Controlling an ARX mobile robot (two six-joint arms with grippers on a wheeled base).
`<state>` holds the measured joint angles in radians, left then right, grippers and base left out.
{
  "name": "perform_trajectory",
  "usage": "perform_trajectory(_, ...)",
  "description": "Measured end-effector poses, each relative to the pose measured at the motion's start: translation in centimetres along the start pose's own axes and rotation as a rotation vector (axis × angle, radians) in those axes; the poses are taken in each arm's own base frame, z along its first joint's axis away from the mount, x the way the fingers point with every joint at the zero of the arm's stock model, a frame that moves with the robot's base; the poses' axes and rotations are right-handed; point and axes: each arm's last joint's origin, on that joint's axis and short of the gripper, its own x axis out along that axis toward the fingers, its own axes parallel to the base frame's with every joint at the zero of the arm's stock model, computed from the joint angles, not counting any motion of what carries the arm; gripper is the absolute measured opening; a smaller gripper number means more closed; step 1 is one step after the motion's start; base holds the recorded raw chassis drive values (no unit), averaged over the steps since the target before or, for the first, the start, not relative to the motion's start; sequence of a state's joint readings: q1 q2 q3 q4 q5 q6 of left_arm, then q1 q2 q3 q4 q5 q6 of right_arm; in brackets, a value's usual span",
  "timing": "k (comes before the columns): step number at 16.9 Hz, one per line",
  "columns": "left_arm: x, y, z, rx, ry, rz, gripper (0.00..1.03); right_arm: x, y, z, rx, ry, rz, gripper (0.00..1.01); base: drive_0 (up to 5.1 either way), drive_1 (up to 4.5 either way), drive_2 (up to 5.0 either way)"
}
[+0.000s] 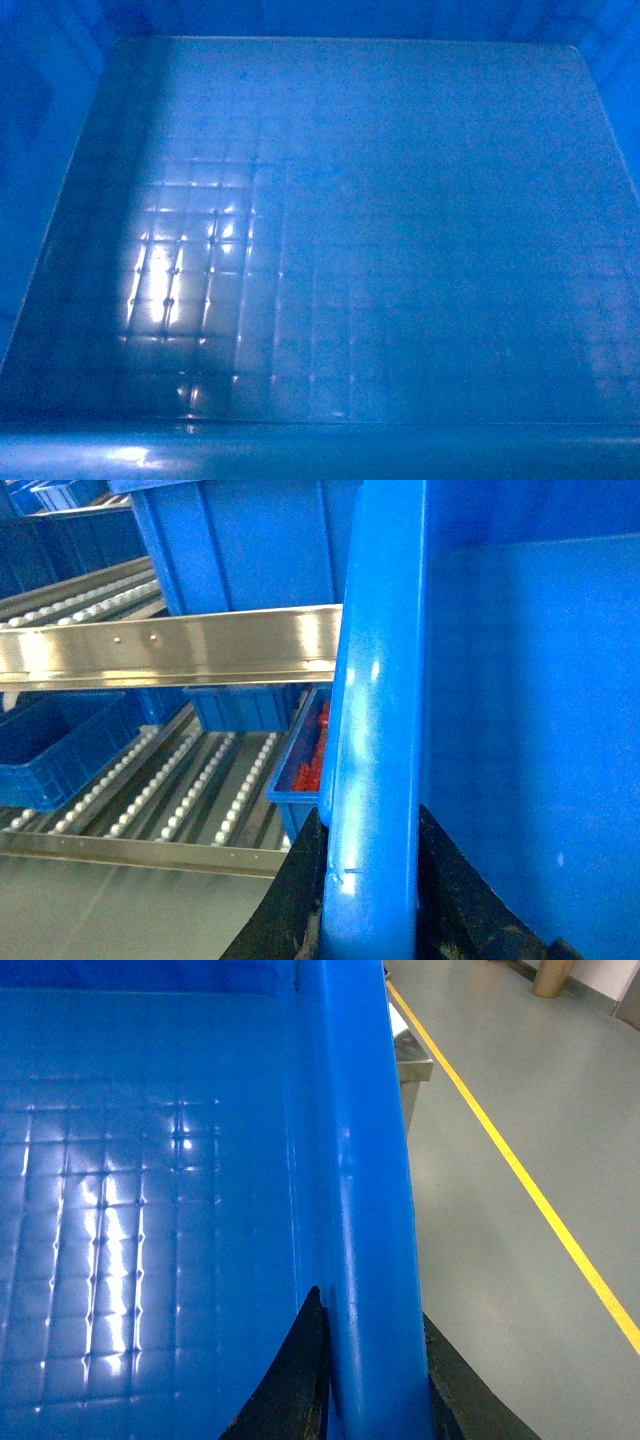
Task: Place box next to blue box on left shelf
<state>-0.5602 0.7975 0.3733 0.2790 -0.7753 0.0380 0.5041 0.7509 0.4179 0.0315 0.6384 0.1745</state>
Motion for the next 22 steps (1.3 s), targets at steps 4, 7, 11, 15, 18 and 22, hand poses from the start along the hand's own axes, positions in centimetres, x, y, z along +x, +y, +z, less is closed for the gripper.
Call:
perform_trajectory(4,0.00,0.00,0.03,-0.002,-0.002,0.000,0.16,0.00,0.00,0.00,0.001,-0.001,0.000,0.13,-5.1,2.38,2.4)
perform_trajectory(7,0.00,0.00,-0.01,0.003,0.001,0.000,0.16,0.00,-0.01,-0.03,-0.001,0.002,-0.001,0.13,-5.0,2.41,2.4)
perform_trajectory(11,0.00,0.00,-0.01,0.000,0.001,0.000,0.16,0.00,0.00,-0.04,-0.001,0.002,0.000,0.13,-5.1,2.33,2.3)
perform_trajectory(15,0.00,0.00,-0.01,0.001,0.001,0.000,0.16,0.00,-0.01,-0.05,-0.001,0.003,0.000,0.13,-5.0,2.43,2.4)
perform_trajectory(18,0.00,0.00,-0.01,0.002,0.001,0.001,0.16,0.00,0.00,-0.07,-0.001,0.004,0.001,0.13,-5.1,2.37,2.4)
perform_trajectory(22,0.00,0.00,0.00,0.000,0.000,0.000,0.16,0.00,0.00,-0.05,-0.001,0.002,0.000,0.13,-5.0,2.46,2.5)
